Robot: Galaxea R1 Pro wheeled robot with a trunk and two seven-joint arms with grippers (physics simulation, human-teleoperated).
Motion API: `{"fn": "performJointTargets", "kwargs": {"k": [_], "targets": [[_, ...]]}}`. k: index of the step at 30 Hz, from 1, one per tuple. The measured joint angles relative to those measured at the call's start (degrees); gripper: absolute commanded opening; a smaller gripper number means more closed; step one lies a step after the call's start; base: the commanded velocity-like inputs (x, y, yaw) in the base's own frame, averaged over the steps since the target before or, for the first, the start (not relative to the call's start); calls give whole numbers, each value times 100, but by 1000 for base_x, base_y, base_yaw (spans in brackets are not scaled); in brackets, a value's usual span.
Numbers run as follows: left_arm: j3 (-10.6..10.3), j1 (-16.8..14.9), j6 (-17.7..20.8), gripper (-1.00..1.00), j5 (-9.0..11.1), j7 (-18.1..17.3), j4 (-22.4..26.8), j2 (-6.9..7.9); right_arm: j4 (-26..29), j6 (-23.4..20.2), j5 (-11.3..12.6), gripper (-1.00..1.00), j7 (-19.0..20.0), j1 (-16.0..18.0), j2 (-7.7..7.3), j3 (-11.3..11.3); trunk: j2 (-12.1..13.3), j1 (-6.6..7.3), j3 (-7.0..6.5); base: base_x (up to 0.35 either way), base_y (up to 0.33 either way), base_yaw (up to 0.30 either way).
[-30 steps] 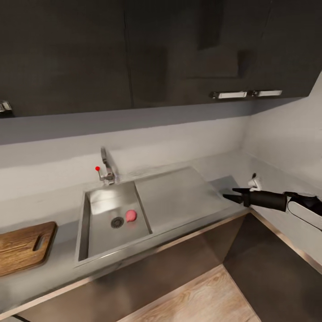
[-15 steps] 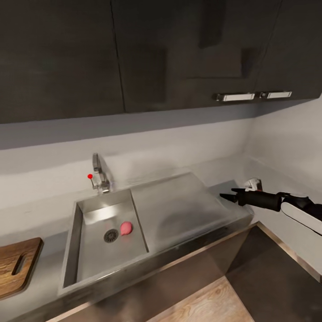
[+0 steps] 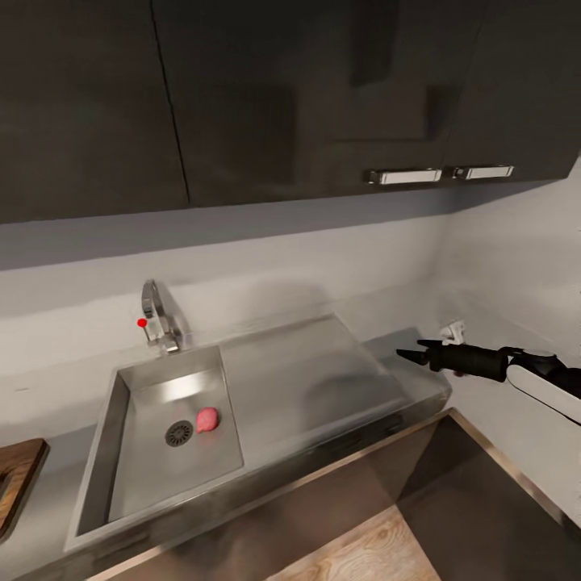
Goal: In the kitchen, take the Vidalia onion out of the sink, dice it on the chopping board with the paring knife, put the diced onion into the bowl on the countertop, then place both the paring knife and the chopping board into the sink.
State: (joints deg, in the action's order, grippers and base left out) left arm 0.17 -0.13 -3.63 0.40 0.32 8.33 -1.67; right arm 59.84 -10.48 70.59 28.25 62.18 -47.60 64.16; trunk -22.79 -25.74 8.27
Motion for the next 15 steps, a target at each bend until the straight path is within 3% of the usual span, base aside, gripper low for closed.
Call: {"fn": "performJointTargets", "kwargs": {"k": [13, 15], "targets": [[8, 0, -1, 100, 0, 0, 0, 1, -17, -1, -9, 100, -43, -1, 1, -3, -1, 0, 0, 0, -15, 0], [8, 0, -1, 100, 0, 0, 0, 1, -76, -10, -12, 100, -298, -1, 1, -5, -1, 0, 0, 0, 0, 0]]}}
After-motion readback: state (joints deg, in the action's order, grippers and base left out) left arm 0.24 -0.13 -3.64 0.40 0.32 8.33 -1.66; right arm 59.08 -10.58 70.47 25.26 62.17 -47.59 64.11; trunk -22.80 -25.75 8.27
